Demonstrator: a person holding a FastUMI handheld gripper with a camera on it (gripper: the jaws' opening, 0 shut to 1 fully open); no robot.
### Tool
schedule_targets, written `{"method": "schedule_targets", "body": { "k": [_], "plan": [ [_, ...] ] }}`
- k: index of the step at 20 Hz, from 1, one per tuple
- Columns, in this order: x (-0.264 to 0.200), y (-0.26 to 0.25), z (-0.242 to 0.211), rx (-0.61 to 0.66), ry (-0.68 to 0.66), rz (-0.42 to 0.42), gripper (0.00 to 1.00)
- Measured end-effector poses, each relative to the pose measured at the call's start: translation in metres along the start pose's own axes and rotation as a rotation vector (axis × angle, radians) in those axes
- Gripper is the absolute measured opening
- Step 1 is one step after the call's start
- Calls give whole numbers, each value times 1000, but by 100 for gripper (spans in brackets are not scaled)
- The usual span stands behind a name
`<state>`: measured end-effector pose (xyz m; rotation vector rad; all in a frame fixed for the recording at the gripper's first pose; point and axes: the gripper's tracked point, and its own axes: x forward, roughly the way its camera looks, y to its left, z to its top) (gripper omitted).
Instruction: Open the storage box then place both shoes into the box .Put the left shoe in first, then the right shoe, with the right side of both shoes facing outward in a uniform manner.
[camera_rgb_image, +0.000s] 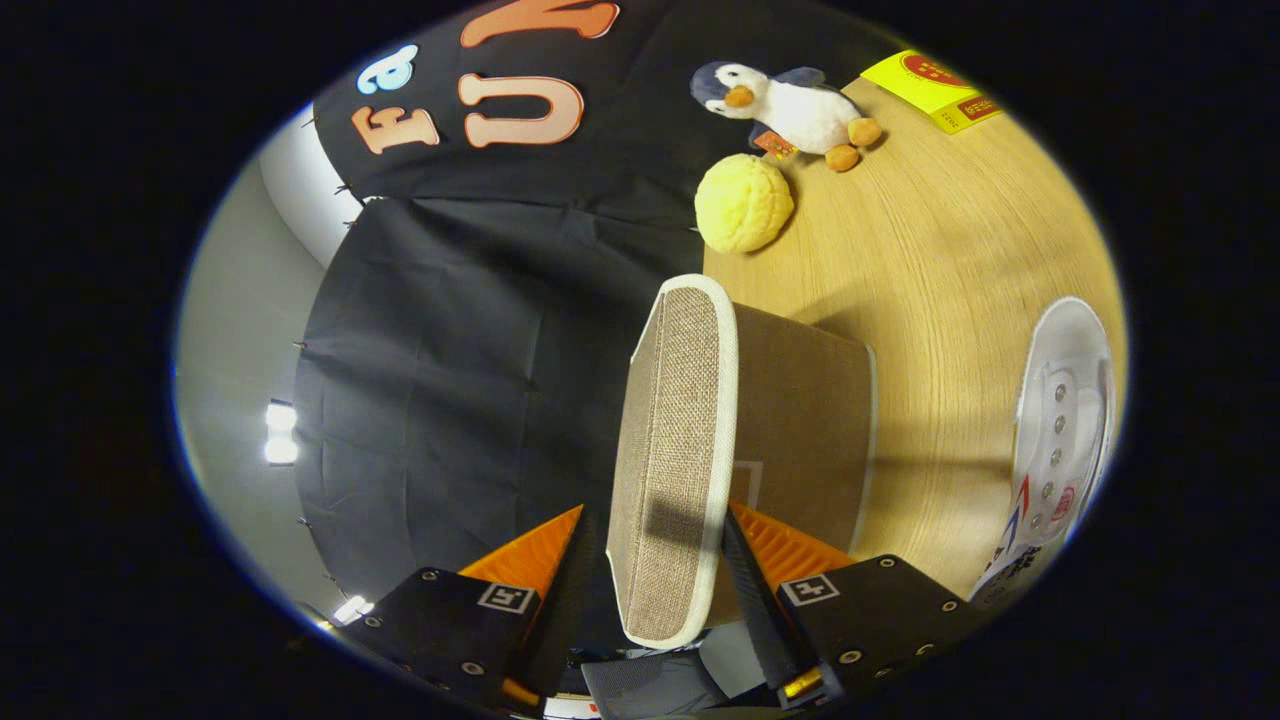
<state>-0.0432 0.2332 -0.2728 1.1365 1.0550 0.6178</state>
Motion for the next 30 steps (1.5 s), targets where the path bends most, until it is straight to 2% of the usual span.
{"method": "schedule_targets", "body": {
  "k": [3, 5, 10, 13, 16, 18, 22, 30],
  "plan": [
    [2, 19, -5, 20, 10, 55, 68],
    [7, 37, -4, 34, 10, 101, 59],
    [14, 76, 4, -26, -24, 121, 35],
    [18, 106, 9, -74, -48, 133, 28],
    [32, 129, 13, -120, -59, 129, 18],
    [42, 149, 9, -139, -48, 141, 14],
    [74, 168, 0, -217, -14, 103, 14],
    [150, 202, -25, -239, 50, 85, 14]
  ]
}}
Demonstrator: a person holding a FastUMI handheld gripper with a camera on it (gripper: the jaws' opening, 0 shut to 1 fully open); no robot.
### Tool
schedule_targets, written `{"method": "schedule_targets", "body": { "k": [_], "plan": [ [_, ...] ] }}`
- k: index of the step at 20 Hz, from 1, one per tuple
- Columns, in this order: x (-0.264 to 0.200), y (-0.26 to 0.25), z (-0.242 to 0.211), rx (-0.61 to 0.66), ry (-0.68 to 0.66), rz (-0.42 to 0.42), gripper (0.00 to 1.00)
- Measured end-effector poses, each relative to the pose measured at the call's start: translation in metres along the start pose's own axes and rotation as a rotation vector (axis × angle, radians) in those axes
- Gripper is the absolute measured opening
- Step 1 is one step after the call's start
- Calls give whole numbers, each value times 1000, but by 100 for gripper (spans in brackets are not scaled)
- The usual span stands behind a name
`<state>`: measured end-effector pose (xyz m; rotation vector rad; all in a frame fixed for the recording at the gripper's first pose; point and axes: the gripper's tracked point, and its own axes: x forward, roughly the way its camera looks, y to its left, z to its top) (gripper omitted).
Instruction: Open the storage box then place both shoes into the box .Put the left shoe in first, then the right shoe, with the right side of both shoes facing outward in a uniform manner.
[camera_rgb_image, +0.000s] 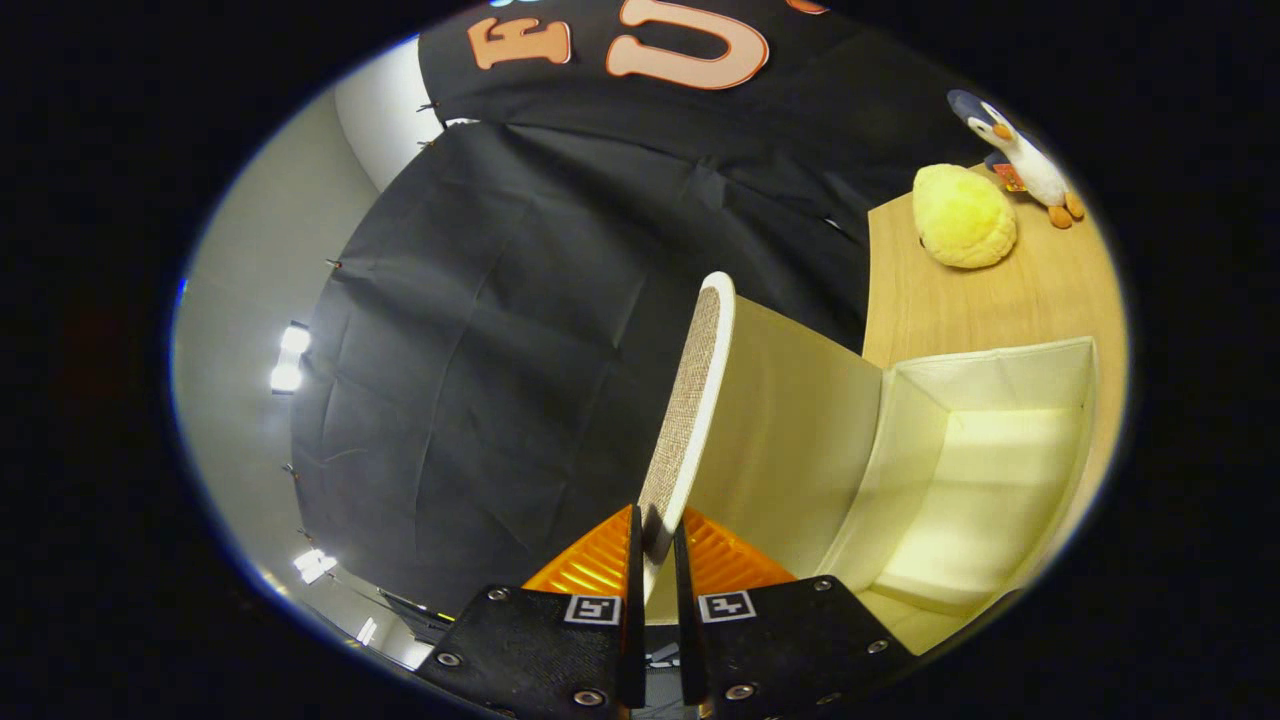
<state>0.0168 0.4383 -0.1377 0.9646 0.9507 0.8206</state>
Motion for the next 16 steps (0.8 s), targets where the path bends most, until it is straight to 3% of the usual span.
{"method": "schedule_targets", "body": {
  "k": [11, 14, 16],
  "plan": [
    [99, 0, -16, 8, 31, -93, 17],
    [101, -15, -25, -15, 49, -131, 49],
    [91, -26, -21, -58, 32, -160, 61]
  ]
}}
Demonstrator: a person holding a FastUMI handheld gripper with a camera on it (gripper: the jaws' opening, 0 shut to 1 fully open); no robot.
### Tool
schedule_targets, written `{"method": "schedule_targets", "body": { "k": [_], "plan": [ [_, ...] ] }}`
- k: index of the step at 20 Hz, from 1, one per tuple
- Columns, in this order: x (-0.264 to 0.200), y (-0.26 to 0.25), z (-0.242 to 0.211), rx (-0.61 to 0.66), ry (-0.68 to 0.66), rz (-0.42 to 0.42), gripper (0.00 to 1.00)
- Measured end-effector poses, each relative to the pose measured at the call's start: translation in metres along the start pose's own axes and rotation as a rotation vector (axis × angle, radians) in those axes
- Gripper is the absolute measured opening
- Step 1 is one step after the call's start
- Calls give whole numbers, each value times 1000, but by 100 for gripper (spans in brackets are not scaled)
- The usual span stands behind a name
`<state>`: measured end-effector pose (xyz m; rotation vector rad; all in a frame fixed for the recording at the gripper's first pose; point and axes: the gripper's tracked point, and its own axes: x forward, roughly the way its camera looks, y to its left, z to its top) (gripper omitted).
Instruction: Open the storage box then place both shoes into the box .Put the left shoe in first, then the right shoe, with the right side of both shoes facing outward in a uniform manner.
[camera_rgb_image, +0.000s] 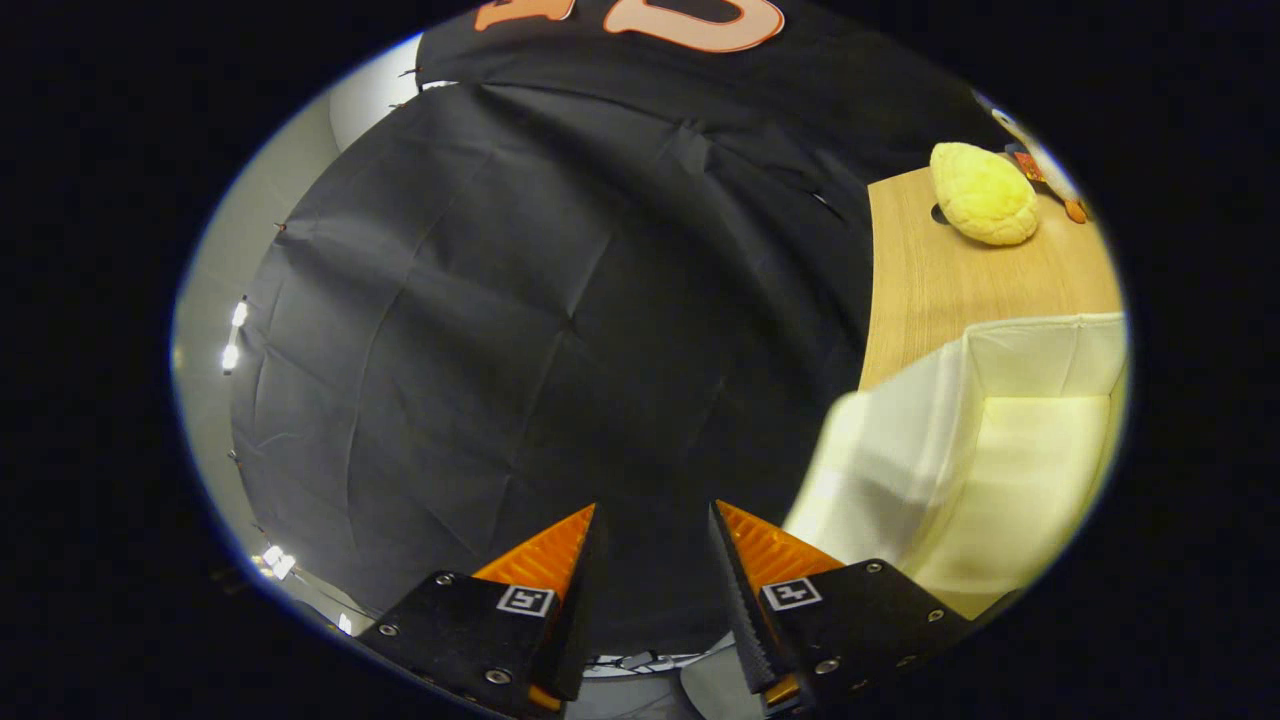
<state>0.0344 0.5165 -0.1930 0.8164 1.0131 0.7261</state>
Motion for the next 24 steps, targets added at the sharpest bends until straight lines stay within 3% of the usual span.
{"method": "schedule_targets", "body": {
  "k": [6, 16, 20, 24],
  "plan": [
    [-66, -56, 13, -77, -81, -131, 85],
    [-217, -144, 40, 8, -272, -262, 87],
    [-279, -206, 32, -25, -341, -413, 87],
    [-324, -276, -1, -37, -304, -600, 87]
  ]
}}
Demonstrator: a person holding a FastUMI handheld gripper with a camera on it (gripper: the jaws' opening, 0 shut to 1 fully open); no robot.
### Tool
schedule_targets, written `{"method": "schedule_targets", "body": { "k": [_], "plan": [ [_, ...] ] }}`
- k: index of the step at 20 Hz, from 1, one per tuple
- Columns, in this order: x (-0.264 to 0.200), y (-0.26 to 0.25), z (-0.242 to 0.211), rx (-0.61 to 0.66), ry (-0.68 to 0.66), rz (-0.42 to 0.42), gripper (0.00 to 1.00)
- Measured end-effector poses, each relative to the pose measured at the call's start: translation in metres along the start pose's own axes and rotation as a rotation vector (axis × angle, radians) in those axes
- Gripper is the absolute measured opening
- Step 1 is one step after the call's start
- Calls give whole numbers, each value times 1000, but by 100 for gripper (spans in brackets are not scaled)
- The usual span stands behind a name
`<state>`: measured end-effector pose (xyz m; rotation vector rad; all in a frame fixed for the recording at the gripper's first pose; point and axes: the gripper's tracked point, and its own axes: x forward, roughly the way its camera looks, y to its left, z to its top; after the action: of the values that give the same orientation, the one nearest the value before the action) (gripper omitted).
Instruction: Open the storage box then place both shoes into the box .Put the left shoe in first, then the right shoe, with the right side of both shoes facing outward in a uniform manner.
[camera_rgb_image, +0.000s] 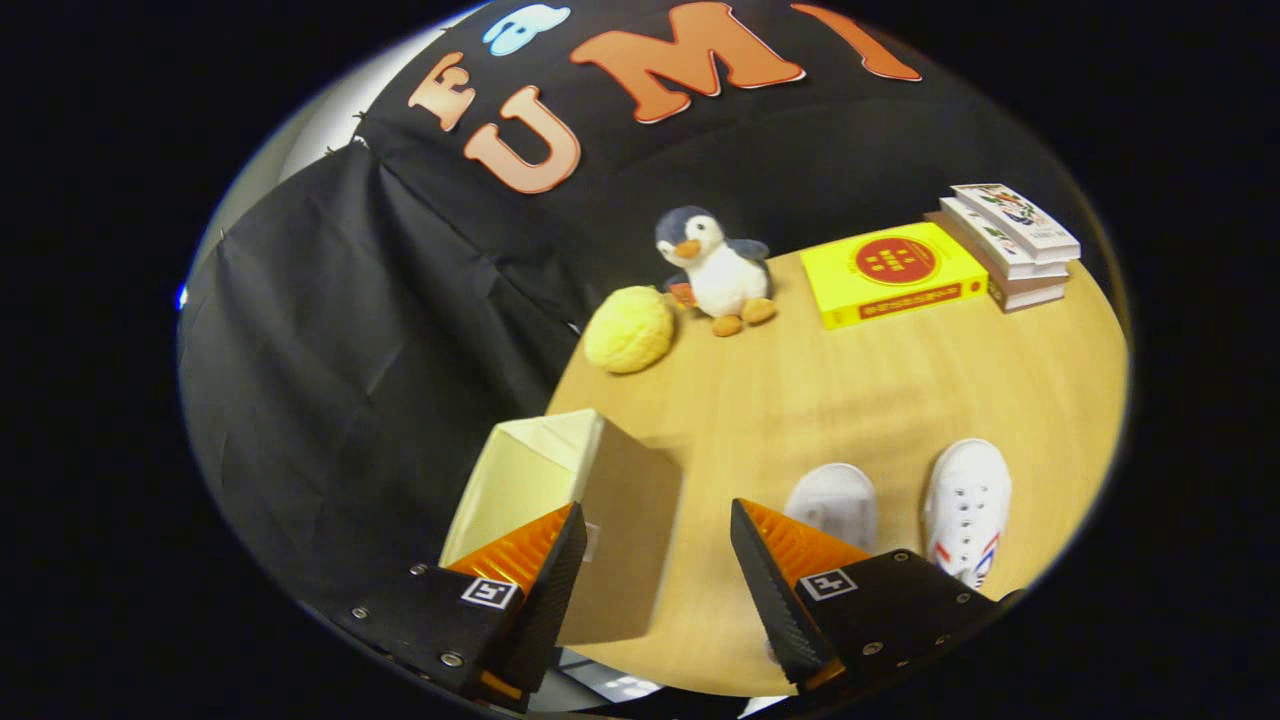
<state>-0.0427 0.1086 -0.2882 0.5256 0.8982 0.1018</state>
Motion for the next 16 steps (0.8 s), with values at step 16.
{"method": "schedule_targets", "body": {
  "k": [16],
  "plan": [
    [8, -130, -106, -219, 200, -256, 83]
  ]
}}
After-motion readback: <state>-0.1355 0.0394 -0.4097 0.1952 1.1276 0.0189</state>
